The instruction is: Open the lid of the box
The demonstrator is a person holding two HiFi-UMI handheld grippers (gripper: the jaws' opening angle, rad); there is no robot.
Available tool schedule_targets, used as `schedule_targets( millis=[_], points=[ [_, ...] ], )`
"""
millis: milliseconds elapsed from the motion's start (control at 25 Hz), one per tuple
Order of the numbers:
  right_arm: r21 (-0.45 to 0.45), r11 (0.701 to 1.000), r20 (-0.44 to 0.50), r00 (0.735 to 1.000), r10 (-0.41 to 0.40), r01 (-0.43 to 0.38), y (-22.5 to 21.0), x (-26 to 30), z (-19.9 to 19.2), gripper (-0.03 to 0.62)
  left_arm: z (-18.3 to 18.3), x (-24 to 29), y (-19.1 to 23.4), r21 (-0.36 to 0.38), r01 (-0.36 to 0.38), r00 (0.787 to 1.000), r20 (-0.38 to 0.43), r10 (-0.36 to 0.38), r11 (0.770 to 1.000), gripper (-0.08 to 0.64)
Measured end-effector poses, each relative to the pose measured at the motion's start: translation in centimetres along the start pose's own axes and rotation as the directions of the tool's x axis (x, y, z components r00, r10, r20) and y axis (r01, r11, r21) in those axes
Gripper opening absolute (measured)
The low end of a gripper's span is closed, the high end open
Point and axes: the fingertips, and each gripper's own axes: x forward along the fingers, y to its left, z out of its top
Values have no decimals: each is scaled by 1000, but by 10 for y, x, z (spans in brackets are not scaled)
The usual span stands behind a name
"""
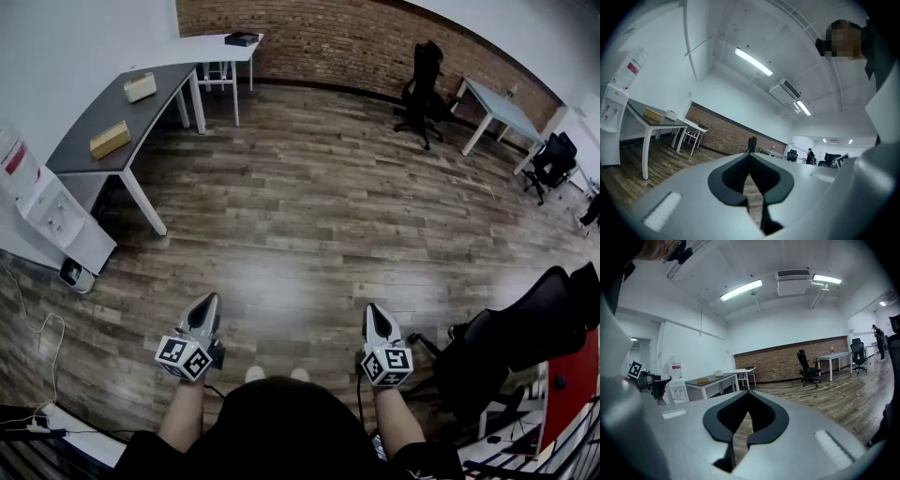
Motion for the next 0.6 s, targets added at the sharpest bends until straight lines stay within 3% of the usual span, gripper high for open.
schedule_targets(
  millis=[360, 600],
  points=[
    [-34, 999, 12, 999, 36, -36, 12, 21, 12, 1, 14, 9, 16, 65, -23, 1000, 5, 22, 998, 0],
    [-18, 997, 64, 995, 77, -76, 23, 43, 36, 2, 42, 15, 23, 94, -12, 998, 64, 6, 996, 0]
  ],
)
